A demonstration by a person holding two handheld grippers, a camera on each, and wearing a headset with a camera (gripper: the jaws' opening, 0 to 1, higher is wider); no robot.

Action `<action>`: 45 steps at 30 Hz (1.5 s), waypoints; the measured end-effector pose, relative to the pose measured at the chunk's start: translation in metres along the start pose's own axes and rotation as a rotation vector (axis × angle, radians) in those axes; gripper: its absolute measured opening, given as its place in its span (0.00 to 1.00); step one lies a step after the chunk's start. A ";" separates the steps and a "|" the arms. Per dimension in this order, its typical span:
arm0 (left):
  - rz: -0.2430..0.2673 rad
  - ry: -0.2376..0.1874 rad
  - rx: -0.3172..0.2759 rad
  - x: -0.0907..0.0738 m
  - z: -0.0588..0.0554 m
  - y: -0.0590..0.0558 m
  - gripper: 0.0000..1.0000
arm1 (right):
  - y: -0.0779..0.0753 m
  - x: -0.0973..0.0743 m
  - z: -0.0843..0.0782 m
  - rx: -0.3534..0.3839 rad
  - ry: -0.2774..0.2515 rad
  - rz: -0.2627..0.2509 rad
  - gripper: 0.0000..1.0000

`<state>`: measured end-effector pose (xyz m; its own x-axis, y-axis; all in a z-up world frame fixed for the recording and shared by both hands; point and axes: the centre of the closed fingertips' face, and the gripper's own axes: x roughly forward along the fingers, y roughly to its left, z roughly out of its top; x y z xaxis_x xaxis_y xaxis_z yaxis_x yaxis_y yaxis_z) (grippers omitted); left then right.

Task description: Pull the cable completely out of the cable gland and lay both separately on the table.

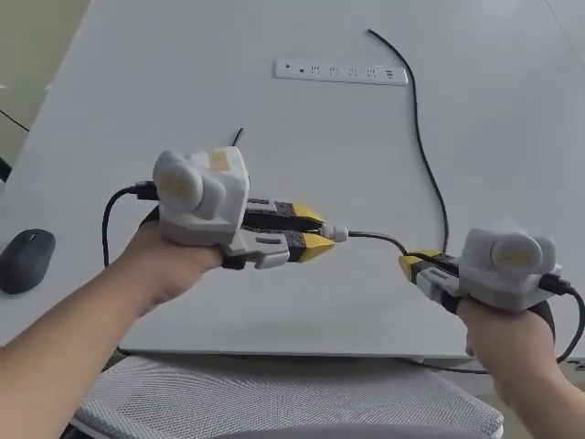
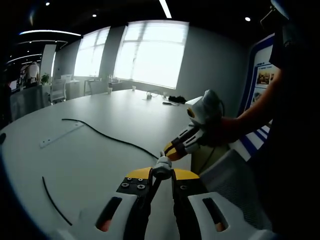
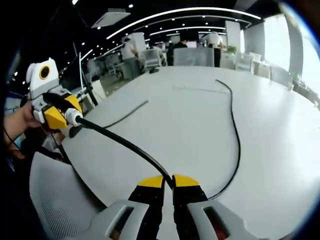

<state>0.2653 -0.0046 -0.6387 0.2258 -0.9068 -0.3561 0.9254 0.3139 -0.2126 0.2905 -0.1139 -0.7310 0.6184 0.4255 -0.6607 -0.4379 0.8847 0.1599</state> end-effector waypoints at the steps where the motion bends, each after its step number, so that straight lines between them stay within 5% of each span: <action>1: 0.001 0.002 0.001 0.000 0.000 0.000 0.15 | 0.001 0.000 0.000 -0.007 -0.001 0.000 0.00; 10: 0.017 -0.014 0.004 -0.004 0.003 0.002 0.15 | 0.005 -0.009 0.006 -0.082 -0.032 0.011 0.02; 19: 0.025 -0.013 0.009 -0.006 0.004 0.002 0.15 | 0.007 -0.026 0.015 -0.251 -0.039 -0.019 0.06; 28: 0.020 -0.004 0.021 -0.006 0.005 -0.002 0.15 | 0.062 -0.042 0.051 -0.565 -0.081 0.033 0.13; 35: 0.019 0.011 0.026 -0.006 0.002 -0.005 0.15 | 0.098 -0.032 0.060 -0.758 -0.070 0.075 0.12; 40: 0.016 0.012 0.025 -0.004 0.003 -0.006 0.15 | 0.107 -0.028 0.059 -0.889 -0.045 0.064 0.08; 45: 0.022 0.013 0.026 -0.002 0.003 -0.004 0.15 | 0.108 -0.028 0.063 -0.899 -0.057 0.049 0.02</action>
<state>0.2623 -0.0046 -0.6340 0.2419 -0.8960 -0.3724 0.9278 0.3259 -0.1815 0.2670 -0.0184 -0.6487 0.6066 0.4883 -0.6274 -0.7947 0.3929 -0.4626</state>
